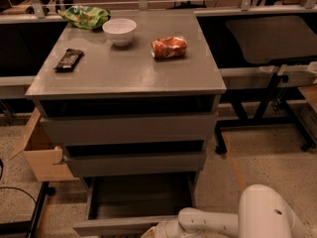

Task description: Close bottom drawer

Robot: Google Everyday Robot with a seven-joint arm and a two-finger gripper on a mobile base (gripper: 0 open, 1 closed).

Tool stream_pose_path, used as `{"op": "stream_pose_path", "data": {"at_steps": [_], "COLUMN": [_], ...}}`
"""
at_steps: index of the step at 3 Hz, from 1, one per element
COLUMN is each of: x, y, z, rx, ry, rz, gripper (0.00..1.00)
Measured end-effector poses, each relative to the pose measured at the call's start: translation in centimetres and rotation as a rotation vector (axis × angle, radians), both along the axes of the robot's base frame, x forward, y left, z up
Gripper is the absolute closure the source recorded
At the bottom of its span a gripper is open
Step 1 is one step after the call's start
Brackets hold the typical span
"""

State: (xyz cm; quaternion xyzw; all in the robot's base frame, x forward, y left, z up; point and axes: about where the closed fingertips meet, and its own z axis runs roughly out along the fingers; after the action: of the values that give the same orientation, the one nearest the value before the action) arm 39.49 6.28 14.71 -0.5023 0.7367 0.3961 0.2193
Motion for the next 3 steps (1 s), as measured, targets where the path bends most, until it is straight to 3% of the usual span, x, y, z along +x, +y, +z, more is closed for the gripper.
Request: {"op": "stream_pose_path", "data": {"at_steps": [1,2,3], "x": [0.0,1.1,3.8], "y": [0.0,0.4,1.2], "z": [0.0,-0.1,0.5], "rx": [0.000,-0.004,0.013], "ry": [-0.001,-0.057,-0.157], "rz": [0.000,-0.005,0.018], "gripper": [1.00,1.00,1.00]}}
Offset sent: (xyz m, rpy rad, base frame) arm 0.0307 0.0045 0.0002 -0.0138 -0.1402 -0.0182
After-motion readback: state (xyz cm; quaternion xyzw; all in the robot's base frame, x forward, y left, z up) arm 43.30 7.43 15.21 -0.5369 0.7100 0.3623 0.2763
